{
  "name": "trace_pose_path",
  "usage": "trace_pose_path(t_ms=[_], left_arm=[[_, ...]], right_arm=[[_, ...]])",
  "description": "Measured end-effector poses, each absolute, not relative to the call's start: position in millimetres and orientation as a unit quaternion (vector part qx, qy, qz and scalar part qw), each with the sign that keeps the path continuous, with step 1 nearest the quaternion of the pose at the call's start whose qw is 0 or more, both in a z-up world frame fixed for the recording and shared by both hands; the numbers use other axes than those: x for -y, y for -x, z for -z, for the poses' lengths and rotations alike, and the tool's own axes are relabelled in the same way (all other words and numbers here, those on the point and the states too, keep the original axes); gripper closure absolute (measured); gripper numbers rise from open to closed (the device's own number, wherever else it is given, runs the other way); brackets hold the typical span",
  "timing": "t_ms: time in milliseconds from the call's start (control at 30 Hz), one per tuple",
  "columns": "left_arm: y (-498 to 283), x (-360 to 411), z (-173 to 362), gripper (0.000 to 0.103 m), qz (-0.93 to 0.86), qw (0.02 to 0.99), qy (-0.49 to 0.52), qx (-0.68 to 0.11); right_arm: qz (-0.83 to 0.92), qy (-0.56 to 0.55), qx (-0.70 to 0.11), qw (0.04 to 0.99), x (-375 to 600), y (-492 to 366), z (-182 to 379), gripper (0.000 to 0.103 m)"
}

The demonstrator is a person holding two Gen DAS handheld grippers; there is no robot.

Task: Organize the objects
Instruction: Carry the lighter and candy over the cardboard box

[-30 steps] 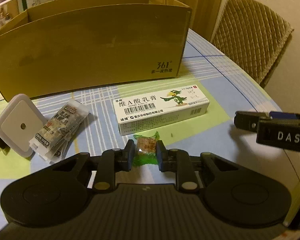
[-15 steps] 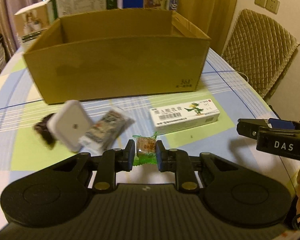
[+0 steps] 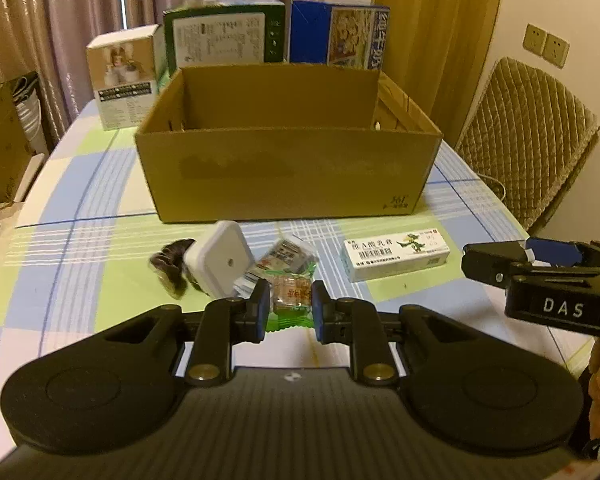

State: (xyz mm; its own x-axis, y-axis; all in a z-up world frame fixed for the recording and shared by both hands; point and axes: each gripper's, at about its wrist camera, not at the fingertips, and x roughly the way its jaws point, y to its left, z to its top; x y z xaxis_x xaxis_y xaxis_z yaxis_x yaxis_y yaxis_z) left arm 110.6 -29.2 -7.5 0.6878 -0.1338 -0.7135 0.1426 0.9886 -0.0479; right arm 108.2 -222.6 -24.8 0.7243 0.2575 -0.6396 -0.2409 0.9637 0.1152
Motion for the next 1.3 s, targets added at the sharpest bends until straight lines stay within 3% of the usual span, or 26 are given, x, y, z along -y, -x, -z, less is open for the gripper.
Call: trace_pose_path(t_ms=[700, 1300], left_arm=[[-101.2, 1.6, -30.8, 0.085, 0.066, 0.929, 0.003, -0.365], [-230.6, -33.0, -102.5, 0.085, 0.093, 0.928, -0.006, -0.360]], right_arm=[[-0.169, 0.023, -0.327, 0.930, 189.1, -107.4, -8.2, 0.024], [-0.191, 0.034, -0.335, 0.922, 169.8, -243.1, -87.2, 0.024]])
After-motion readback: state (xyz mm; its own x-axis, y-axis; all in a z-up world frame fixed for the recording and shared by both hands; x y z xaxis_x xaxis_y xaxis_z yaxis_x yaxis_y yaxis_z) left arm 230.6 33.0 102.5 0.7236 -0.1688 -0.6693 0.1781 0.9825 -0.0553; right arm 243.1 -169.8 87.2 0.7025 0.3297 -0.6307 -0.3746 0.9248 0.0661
